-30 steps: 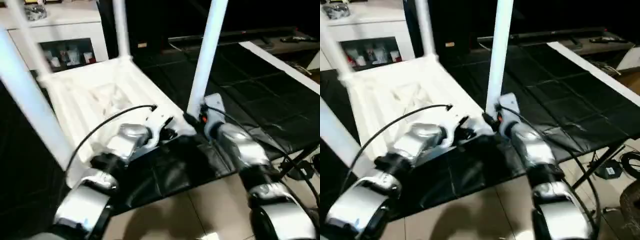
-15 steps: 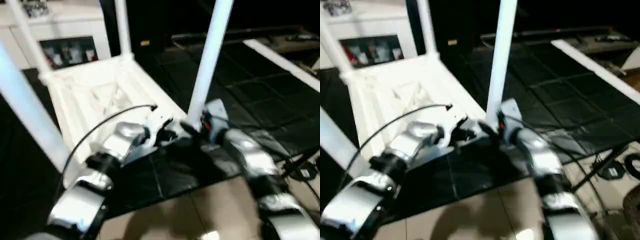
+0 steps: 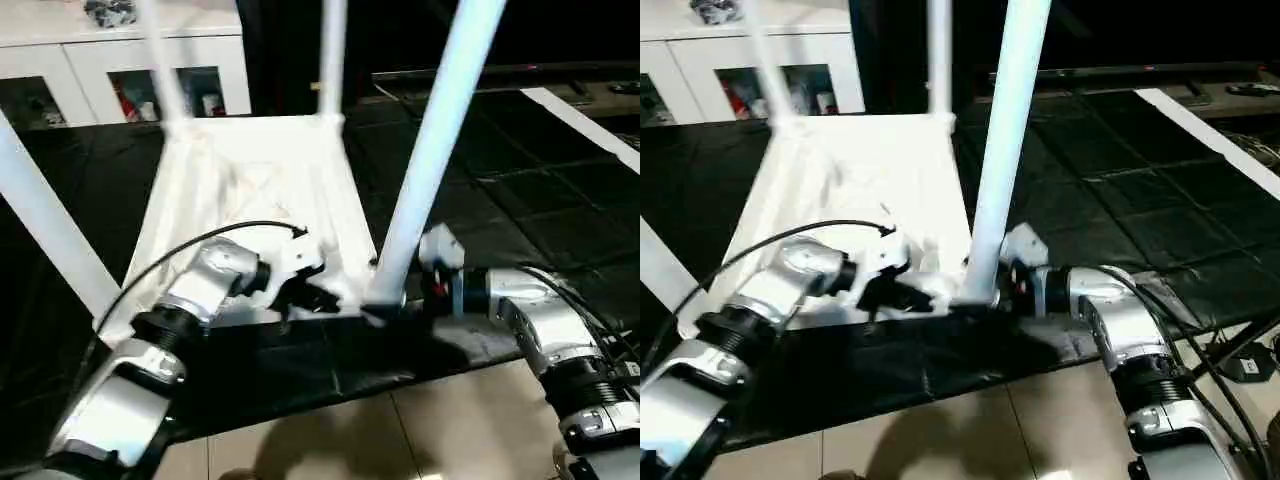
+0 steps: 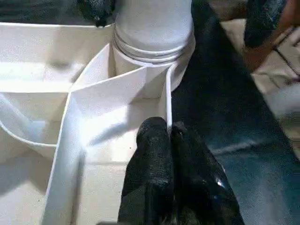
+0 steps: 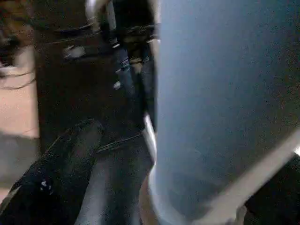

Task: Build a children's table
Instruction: Rotate leg to tighten

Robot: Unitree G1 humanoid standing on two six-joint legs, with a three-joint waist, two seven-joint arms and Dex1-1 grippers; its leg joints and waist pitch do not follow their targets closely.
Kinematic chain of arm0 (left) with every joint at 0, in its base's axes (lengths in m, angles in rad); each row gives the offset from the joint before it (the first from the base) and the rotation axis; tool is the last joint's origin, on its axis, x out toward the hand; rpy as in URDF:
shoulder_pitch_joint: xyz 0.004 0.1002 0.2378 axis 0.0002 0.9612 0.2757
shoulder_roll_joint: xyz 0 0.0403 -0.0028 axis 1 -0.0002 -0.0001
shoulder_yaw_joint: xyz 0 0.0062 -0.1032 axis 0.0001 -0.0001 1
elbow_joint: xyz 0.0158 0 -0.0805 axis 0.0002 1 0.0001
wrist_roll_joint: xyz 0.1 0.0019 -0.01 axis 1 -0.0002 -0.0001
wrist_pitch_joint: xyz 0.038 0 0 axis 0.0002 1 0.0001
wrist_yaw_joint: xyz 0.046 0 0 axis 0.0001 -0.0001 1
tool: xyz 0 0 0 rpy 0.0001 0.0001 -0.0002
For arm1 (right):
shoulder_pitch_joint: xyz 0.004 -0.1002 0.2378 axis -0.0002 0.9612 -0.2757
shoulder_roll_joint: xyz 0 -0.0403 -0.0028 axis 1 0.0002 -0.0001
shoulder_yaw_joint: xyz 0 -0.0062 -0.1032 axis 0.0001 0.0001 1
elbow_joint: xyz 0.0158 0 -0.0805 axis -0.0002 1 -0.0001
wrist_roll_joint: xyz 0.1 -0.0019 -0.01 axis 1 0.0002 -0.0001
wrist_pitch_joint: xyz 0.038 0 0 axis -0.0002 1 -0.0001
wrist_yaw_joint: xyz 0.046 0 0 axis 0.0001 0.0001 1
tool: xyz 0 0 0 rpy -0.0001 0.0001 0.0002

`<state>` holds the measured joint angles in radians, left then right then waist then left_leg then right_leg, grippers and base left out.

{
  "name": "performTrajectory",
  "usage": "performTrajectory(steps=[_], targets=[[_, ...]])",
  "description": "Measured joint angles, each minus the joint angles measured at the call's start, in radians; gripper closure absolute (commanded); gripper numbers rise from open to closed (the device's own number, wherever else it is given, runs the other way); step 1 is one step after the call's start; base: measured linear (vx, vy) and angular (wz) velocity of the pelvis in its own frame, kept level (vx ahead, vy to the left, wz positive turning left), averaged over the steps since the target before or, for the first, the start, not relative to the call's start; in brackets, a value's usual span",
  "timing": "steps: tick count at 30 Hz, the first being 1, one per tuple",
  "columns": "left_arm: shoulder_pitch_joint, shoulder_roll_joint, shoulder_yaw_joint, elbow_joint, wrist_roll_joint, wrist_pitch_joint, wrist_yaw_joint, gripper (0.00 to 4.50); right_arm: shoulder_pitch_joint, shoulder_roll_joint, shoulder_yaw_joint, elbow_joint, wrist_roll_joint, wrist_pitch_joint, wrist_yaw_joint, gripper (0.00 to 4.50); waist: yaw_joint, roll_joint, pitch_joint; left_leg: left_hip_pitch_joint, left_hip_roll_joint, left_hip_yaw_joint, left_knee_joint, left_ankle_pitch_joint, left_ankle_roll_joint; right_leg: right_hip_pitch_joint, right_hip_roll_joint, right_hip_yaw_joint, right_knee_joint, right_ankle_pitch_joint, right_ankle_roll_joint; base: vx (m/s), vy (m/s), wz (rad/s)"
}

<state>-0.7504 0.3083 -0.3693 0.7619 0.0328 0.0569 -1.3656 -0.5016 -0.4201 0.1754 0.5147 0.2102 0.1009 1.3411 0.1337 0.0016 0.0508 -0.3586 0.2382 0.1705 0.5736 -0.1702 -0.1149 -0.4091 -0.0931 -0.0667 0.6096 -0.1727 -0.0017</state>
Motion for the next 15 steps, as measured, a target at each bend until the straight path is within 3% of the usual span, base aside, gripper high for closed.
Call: performTrajectory(steps=[4,9,15], targets=[[0.0,0.016,-0.023,-0.008,0.001,-0.025,-0.071,4.5,-0.012,-0.019,0.005,0.017,0.026,0.031,0.082,0.59,0.011,-0.001,0.0,0.0,0.001,0.0,0.001,0.0,0.0,0.0,0.0,0.0,0.001,0.0,0.0,0.0,0.0,0.0],[0.004,0.021,-0.042,-0.03,0.001,-0.034,-0.108,4.5,-0.024,-0.026,0.007,0.022,0.06,0.089,0.15,1.09,0.01,-0.002,0.001,0.0,0.001,0.0,0.003,0.0,0.0,0.001,0.0,0.0,0.002,0.0,0.0,0.0,0.0,0.0],[0.011,0.02,-0.043,-0.04,0.001,-0.037,-0.115,4.5,-0.033,-0.043,0.02,0.037,0.063,0.098,0.2,1.29,0.011,-0.003,0.001,0.0,0.001,0.0,0.004,0.0,0.0,0.0,0.0,0.0,0.002,0.0,0.0,0.0,0.0,0.0]])
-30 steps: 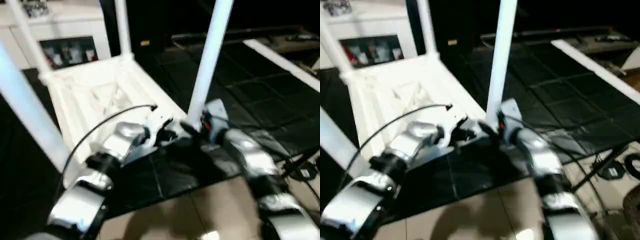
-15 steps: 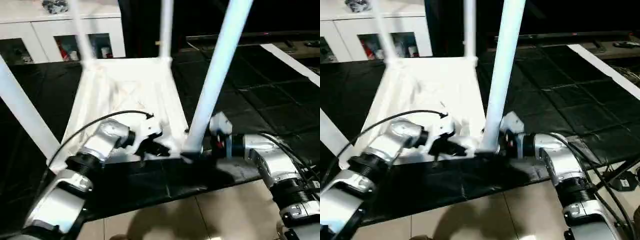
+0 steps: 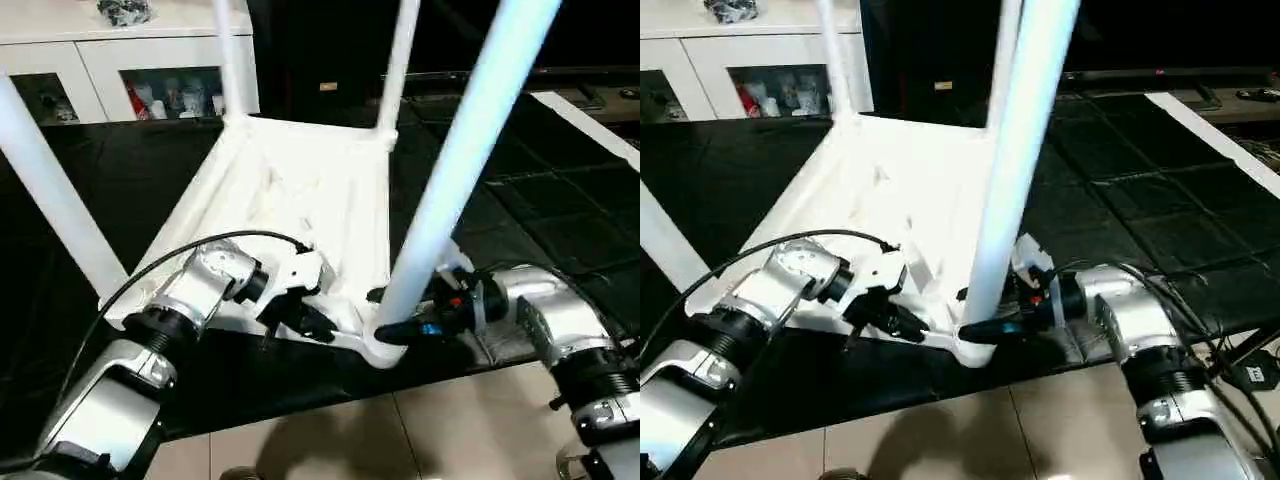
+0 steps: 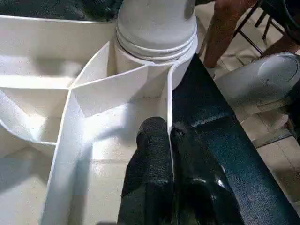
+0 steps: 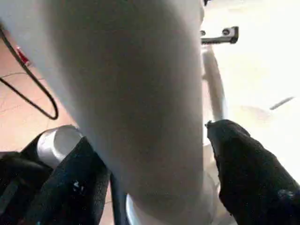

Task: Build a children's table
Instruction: Rotate leg to tighten

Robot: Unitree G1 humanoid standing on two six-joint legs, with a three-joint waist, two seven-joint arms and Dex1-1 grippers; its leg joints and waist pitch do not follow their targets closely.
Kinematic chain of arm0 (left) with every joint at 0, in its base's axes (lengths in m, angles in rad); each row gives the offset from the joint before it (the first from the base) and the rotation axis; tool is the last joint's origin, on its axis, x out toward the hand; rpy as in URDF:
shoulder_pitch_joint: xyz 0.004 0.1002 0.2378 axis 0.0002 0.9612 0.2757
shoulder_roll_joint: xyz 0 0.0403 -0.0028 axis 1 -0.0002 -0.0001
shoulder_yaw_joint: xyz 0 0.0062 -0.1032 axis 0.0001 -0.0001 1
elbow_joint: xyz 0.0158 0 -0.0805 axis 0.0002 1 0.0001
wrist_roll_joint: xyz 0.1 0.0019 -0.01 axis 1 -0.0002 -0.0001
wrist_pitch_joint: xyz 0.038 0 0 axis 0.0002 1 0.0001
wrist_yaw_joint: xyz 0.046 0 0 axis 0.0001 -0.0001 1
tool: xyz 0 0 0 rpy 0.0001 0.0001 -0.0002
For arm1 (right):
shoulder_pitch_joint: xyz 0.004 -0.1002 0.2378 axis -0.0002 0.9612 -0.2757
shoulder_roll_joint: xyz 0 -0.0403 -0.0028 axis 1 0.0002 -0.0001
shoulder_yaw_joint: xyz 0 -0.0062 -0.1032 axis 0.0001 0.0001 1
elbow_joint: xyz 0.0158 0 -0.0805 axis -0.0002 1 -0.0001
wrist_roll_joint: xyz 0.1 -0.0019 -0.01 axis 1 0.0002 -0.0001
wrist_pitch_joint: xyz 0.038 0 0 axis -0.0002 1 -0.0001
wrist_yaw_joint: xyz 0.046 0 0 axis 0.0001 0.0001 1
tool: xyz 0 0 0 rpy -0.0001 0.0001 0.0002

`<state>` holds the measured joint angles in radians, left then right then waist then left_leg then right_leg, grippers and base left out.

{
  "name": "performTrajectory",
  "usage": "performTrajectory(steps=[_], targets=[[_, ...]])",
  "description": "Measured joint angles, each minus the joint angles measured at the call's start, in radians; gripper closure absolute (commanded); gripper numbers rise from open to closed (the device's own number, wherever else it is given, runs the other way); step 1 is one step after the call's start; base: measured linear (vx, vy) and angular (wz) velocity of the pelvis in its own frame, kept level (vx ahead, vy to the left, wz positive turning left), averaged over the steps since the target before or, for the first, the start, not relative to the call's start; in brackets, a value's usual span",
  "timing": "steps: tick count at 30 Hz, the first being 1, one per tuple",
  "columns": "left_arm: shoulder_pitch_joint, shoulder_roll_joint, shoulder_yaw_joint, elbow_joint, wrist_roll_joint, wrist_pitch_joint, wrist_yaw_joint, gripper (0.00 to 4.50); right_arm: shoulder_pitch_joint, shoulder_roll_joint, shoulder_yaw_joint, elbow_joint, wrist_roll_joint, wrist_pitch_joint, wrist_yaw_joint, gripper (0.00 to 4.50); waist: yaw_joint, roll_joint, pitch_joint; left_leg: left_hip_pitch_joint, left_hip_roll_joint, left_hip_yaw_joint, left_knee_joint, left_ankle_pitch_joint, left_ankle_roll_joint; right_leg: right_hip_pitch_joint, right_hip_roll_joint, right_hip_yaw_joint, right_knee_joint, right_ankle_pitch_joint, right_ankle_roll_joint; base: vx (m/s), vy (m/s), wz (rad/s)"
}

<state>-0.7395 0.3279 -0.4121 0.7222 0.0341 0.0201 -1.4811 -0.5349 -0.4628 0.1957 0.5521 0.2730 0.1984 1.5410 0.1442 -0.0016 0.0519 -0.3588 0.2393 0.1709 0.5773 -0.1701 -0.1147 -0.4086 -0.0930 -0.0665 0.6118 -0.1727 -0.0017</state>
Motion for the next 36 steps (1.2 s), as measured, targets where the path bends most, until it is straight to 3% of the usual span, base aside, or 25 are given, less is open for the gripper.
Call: performTrajectory(steps=[1,8,12,16,18,22,25,32,34,36], targets=[[0.0,0.001,0.0,0.0,0.0,0.0,0.0,4.5,0.0,-0.003,0.0,0.004,0.0,0.006,0.008,1.53,0.0,0.0,0.0,0.0,0.0,0.0,0.0,0.0,0.0,0.0,0.0,0.0,0.0,0.0,0.0,0.0,0.0,0.0],[0.0,0.001,0.001,0.0,0.0,-0.006,-0.002,4.5,-0.006,-0.003,0.005,0.004,-0.001,0.012,0.016,2.1,0.0,-0.001,0.0,0.0,0.0,0.0,0.0,0.0,0.0,0.0,0.0,0.0,0.0,0.0,0.0,0.0,0.0,0.0],[0.0,-0.003,0.005,0.003,0.0,0.002,0.01,4.5,-0.007,-0.002,0.004,0.001,-0.003,0.011,0.01,2.25,0.0,-0.001,0.0,0.0,0.0,0.0,0.001,0.0,0.0,0.0,0.0,0.0,0.001,0.0,0.0,0.0,0.0,0.0],[-0.008,-0.045,0.043,0.043,0.002,0.055,0.108,4.5,-0.005,0.008,-0.035,0.013,-0.016,0.01,-0.08,2.31,-0.002,-0.001,0.0,0.002,0.0,0.0,0.003,0.0,0.0,0.002,0.0,0.001,0.004,0.001,-0.001,0.0,0.0,0.0],[-0.022,-0.08,0.079,0.083,0.004,0.104,0.213,4.5,-0.009,0.038,-0.08,0.044,-0.034,0.01,-0.196,2.35,-0.007,-0.001,0.0,0.003,0.0,0.0,0.005,0.0,0.0,0.002,0.0,0.001,0.004,0.001,-0.001,0.0,0.0,0.0],[-0.054,-0.172,0.151,0.151,-0.001,0.193,0.452,4.5,-0.05,0.119,-0.157,0.098,-0.077,0.022,-0.529,2.44,-0.057,-0.003,0.001,0.004,-0.001,-0.001,0.004,0.0,0.0,0.002,0.0,0.001,0.0,0.001,0.005,-0.013,0.001,-0.03],[-0.08,-0.228,0.198,0.191,-0.007,0.231,0.61,4.5,-0.097,0.201,-0.198,0.132,-0.098,0.061,-0.763,2.5,-0.078,-0.003,0.001,0.006,-0.002,-0.003,0.003,0.0,-0.001,0.0,0.0,-0.001,0.0,0.004,0.007,0.0,0.0,0.0],[-0.105,-0.277,0.236,0.217,-0.001,0.237,0.784,4.5,-0.168,0.318,-0.238,0.178,-0.15,0.065,-1.053,2.5,-0.087,-0.002,0.001,0.004,-0.002,-0.002,-0.004,0.0,-0.002,-0.006,0.001,0.0,-0.001,0.009,-0.001,0.0,0.0,0.0],[-0.108,-0.28,0.239,0.216,0.001,0.237,0.792,4.5,-0.169,0.325,-0.238,0.178,-0.162,0.046,-1.07,1.96,-0.086,-0.002,0.001,0.004,-0.002,-0.001,-0.006,-0.002,-0.003,-0.007,0.001,0.0,-0.002,0.008,0.0,0.0,0.0,0.0],[-0.108,-0.28,0.24,0.215,0.003,0.237,0.793,4.5,-0.169,0.331,-0.238,0.178,-0.162,0.034,-1.072,1.81,-0.086,-0.002,0.001,0.004,-0.002,0.0,-0.007,-0.002,-0.003,-0.008,0.001,0.0,-0.002,0.008,-0.001,0.0,0.0,0.0]])
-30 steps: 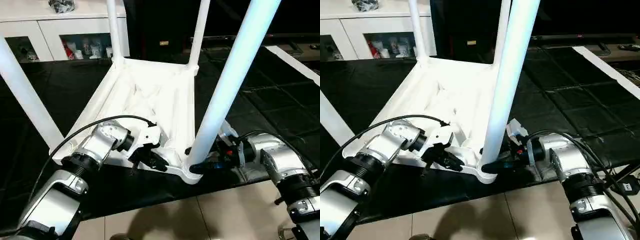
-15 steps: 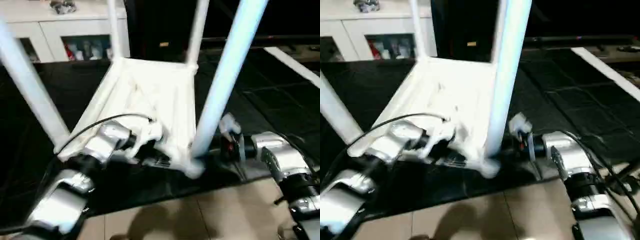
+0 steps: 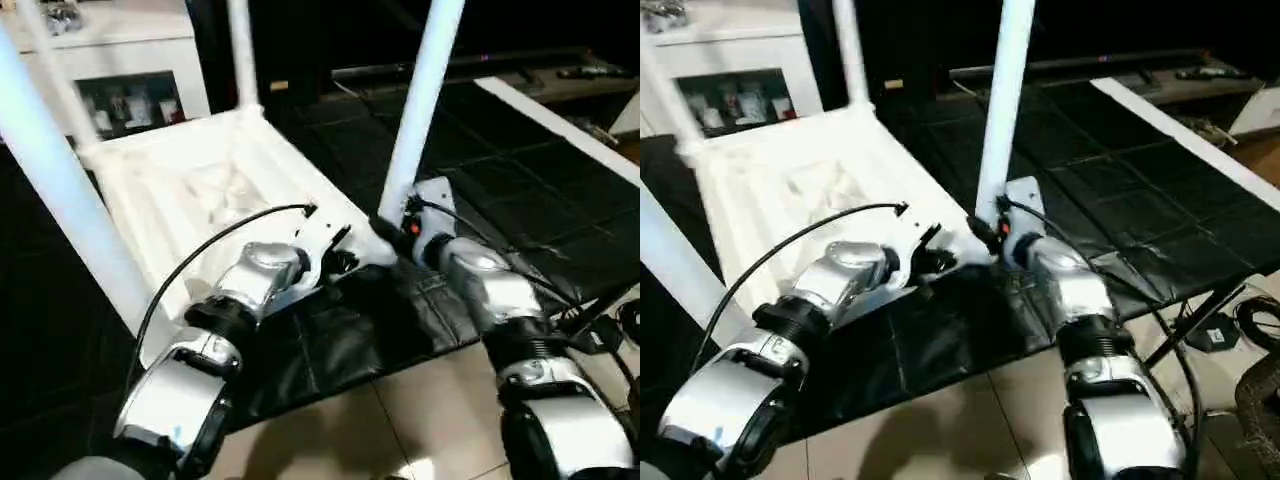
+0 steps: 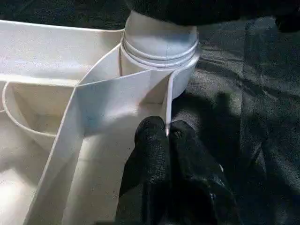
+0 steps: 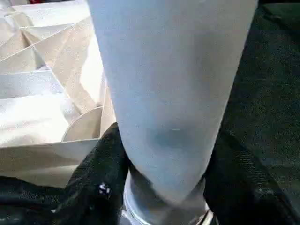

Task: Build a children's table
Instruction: Rotate leg to tighten

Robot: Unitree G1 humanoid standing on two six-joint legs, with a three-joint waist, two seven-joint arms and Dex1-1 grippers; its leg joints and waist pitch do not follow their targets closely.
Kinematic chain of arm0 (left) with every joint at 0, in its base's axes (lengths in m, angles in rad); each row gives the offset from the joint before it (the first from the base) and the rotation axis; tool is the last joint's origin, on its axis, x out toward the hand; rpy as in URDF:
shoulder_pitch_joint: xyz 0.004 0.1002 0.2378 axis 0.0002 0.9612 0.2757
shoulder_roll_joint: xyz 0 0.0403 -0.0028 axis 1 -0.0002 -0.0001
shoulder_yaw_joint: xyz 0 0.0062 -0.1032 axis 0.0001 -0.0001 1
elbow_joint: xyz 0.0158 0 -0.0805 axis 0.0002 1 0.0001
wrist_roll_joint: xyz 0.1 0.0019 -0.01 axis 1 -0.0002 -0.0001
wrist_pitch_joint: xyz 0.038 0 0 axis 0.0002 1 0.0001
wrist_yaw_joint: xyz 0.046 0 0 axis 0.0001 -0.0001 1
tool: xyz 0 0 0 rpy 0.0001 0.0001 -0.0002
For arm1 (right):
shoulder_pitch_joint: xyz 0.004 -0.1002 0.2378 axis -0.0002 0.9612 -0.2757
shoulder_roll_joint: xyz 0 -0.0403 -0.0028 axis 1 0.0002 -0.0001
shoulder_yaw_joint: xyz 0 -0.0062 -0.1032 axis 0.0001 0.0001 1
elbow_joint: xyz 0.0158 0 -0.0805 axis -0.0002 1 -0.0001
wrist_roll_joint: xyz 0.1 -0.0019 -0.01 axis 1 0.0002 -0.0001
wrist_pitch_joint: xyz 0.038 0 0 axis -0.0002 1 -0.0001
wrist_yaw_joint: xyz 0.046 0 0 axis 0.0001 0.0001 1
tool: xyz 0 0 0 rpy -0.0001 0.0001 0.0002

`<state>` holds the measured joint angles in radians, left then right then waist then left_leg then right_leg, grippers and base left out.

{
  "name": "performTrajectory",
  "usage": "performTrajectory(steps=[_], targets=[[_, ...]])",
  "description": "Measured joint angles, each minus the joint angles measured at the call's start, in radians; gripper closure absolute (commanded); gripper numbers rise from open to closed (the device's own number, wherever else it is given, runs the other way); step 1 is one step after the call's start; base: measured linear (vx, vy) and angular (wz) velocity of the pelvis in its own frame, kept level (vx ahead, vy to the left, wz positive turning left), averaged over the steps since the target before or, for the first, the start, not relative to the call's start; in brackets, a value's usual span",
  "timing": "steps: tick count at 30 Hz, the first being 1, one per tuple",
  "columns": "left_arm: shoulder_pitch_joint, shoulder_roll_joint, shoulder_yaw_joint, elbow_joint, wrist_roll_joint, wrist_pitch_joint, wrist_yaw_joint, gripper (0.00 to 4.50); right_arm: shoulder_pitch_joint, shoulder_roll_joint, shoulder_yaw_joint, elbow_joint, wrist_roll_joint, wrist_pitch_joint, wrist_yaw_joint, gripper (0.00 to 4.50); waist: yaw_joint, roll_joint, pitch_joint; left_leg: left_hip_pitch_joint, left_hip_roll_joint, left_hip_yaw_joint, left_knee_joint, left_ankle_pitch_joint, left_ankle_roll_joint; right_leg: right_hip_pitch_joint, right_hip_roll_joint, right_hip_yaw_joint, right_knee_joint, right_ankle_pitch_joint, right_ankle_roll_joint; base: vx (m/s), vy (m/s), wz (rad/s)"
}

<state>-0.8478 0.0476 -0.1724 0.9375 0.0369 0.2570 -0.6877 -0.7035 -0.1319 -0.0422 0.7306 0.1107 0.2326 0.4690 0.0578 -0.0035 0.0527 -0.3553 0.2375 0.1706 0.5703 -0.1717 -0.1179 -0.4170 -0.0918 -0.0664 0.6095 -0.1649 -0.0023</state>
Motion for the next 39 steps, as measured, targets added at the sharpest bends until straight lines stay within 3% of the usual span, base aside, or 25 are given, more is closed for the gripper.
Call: performTrajectory(steps=[7,12,16,20,26,31,37,39], targets=[[0.0,0.008,-0.003,0.0,0.01,-0.001,-0.006,4.5,0.004,0.016,0.0,0.0,0.0,-0.009,-0.001,1.16,-0.003,0.0,0.0,0.001,0.0,0.0,0.0,0.0,0.0,0.0,0.0,0.0,0.001,0.001,-0.001,0.0,0.0,0.0],[0.0,0.05,-0.033,-0.004,0.019,-0.036,-0.093,4.5,0.031,0.003,0.005,-0.015,0.004,-0.046,0.092,0.81,-0.005,0.0,0.0,0.0,0.001,0.0,0.0,0.0,0.0,-0.001,0.001,0.0,0.0,0.001,-0.001,0.0,0.0,0.0],[0.007,0.08,-0.051,-0.019,0.027,-0.053,-0.164,4.5,0.06,-0.05,0.038,-0.048,0.006,-0.059,0.219,0.45,0.004,-0.001,0.0,-0.001,0.001,0.0,0.0,0.0,0.0,-0.001,0.001,0.0,0.0,0.001,-0.001,0.0,0.0,0.0],[0.029,0.127,-0.08,-0.041,0.027,-0.109,-0.292,4.5,0.128,-0.136,0.063,-0.125,0.054,-0.053,0.423,0.08,0.028,-0.001,0.0,-0.001,0.001,0.0,0.0,0.0,0.0,-0.001,0.0,0.0,0.0,0.001,-0.001,0.0,0.0,0.0],[0.049,0.205,-0.129,-0.066,0.03,-0.204,-0.482,4.5,0.194,-0.234,0.092,-0.179,0.098,-0.088,0.682,0.08,0.053,0.0,0.0,0.002,0.001,0.0,0.002,0.0,0.0,0.0,0.0,0.0,0.001,0.001,-0.001,0.0,0.0,0.0],[0.067,0.243,-0.149,-0.101,0.025,-0.235,-0.615,4.5,0.197,-0.283,0.136,-0.182,0.116,-0.115,0.84,0.08,0.066,0.0,0.0,-0.001,0.001,0.0,0.005,0.0,0.0,0.0,-0.001,0.0,0.0,0.001,-0.001,0.0,0.0,0.0],[0.085,0.273,-0.197,-0.145,0.017,-0.274,-0.739,4.5,0.194,-0.322,0.187,-0.183,0.131,-0.078,1.01,0.08,0.087,0.0,0.0,-0.002,0.002,0.0,0.006,0.0,0.0,-0.001,-0.001,-0.001,0.001,0.001,-0.002,0.0,0.0,0.0],[0.086,0.273,-0.202,-0.149,0.017,-0.283,-0.757,4.5,0.187,-0.325,0.204,-0.179,0.131,-0.07,1.043,0.34,0.088,0.0,0.0,-0.002,0.002,0.0,0.007,0.0,0.0,0.0,-0.001,0.0,0.002,0.001,-0.002,0.0,0.0,0.0]])
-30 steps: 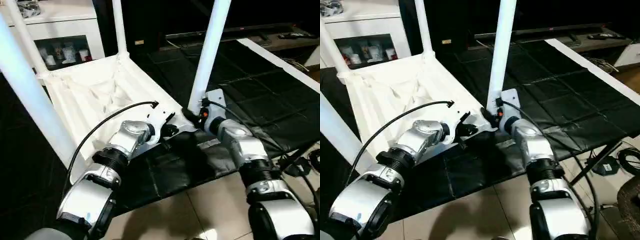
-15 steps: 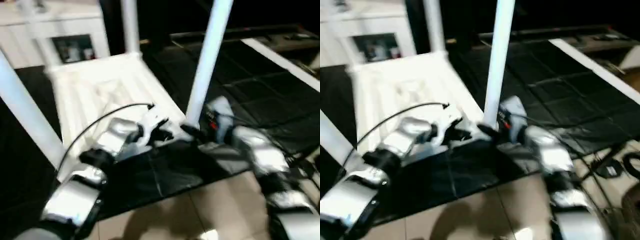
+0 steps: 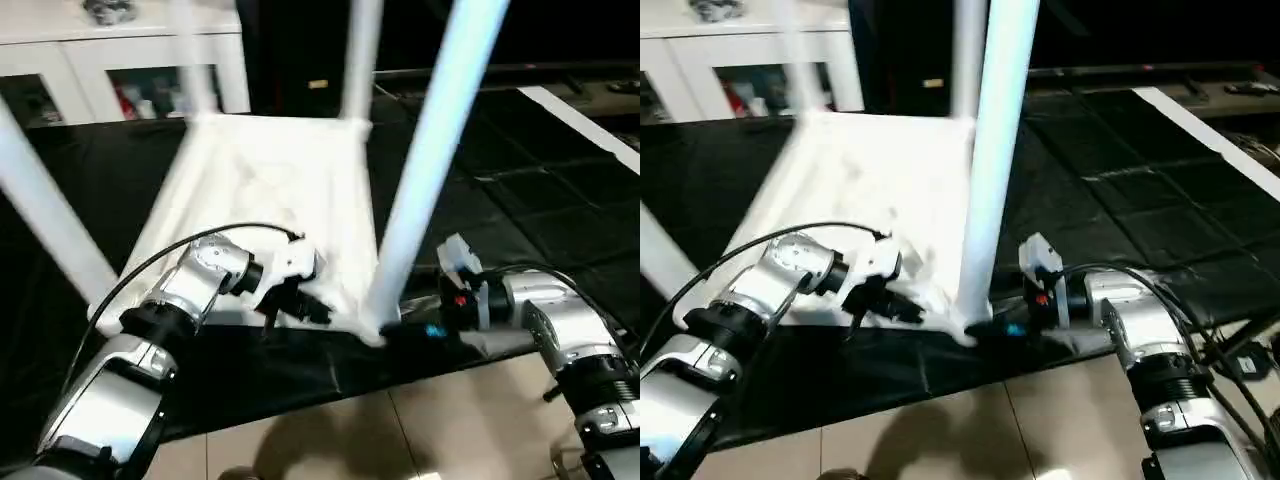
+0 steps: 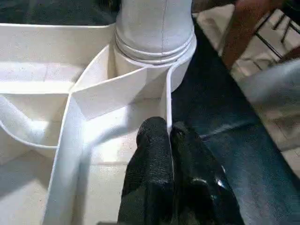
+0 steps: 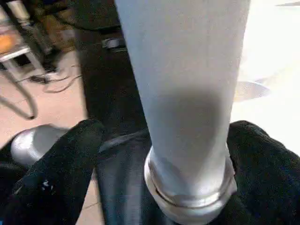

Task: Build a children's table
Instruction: Rotate leg to tighten

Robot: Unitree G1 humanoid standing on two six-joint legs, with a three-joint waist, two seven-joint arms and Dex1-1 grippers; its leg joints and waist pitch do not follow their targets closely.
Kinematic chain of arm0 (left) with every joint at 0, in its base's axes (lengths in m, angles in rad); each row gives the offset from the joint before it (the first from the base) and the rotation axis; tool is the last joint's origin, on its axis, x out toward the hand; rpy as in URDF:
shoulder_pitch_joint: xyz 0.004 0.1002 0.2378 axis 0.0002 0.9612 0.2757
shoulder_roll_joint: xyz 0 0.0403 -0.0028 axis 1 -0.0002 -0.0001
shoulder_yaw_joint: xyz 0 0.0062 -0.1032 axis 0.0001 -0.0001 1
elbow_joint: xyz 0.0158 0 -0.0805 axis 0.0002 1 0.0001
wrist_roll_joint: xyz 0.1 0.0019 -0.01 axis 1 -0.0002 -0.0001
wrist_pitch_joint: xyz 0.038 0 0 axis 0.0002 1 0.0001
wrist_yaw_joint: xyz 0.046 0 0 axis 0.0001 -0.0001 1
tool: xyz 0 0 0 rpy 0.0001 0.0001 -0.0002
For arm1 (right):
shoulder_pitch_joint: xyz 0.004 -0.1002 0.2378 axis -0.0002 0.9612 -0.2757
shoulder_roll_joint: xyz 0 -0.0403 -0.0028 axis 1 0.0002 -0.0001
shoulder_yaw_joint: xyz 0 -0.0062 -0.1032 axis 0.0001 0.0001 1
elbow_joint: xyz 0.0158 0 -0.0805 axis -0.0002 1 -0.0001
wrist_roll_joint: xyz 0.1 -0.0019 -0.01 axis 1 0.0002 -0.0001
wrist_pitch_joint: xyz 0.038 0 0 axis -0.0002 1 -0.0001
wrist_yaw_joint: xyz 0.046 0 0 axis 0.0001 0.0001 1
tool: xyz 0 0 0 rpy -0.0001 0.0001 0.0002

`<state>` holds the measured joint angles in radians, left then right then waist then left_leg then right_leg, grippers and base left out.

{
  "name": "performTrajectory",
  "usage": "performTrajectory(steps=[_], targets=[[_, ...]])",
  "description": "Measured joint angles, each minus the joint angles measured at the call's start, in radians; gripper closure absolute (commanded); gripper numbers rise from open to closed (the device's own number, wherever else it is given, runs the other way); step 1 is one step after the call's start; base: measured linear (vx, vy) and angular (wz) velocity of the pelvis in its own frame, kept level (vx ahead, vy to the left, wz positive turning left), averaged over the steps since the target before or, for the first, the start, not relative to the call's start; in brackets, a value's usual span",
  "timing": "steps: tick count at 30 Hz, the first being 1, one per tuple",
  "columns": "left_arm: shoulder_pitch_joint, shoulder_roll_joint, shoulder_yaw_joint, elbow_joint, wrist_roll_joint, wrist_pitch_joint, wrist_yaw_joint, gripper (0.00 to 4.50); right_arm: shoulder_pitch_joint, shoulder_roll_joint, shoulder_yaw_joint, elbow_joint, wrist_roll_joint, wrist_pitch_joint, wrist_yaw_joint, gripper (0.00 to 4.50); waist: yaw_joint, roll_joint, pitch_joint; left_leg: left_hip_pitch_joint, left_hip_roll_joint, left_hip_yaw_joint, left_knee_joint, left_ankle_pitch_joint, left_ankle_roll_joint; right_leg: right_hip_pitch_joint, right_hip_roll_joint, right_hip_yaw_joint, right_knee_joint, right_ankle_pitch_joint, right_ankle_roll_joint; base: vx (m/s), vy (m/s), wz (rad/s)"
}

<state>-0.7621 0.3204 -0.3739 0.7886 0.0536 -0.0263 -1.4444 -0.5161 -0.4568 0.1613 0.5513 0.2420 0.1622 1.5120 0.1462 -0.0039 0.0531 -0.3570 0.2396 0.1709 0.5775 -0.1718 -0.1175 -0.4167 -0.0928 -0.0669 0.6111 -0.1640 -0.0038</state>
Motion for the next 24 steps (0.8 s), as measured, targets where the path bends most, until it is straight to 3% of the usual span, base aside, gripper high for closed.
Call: performTrajectory(steps=[3,4,10,24], targets=[[0.0,-0.003,-0.009,-0.002,0.0,-0.009,-0.019,4.5,-0.015,-0.002,0.01,0.01,-0.001,0.0,0.037,0.44,0.0,0.0,0.0,0.0,0.0,0.0,0.002,0.0,0.0,0.001,0.0,0.001,0.0,0.0,0.0,0.0,0.0,0.0],[0.0,-0.004,-0.011,-0.003,0.001,-0.011,-0.022,4.5,-0.022,-0.008,0.014,0.013,-0.002,-0.001,0.051,0.7,0.0,0.0,0.0,0.0,0.0,0.0,0.002,0.0,0.0,0.001,0.0,0.001,0.0,0.0,0.0,0.0,0.0,0.0],[0.006,0.0,-0.017,-0.022,0.001,-0.01,-0.038,4.5,-0.037,-0.027,0.044,0.024,0.001,-0.002,0.082,1.14,0.0,0.0,0.0,-0.001,0.0,0.0,0.002,0.0,0.0,0.001,0.0,0.0,0.0,0.0,0.0,0.0,0.0,0.0],[0.01,-0.003,-0.017,-0.028,-0.003,0.01,-0.05,4.5,-0.039,-0.028,0.045,0.04,0.005,-0.018,0.078,2.2,0.004,0.0,0.0,-0.002,0.0,0.0,0.003,0.0,0.0,0.0,0.0,0.0,0.0,0.0,0.0,0.0,0.0,0.0]])
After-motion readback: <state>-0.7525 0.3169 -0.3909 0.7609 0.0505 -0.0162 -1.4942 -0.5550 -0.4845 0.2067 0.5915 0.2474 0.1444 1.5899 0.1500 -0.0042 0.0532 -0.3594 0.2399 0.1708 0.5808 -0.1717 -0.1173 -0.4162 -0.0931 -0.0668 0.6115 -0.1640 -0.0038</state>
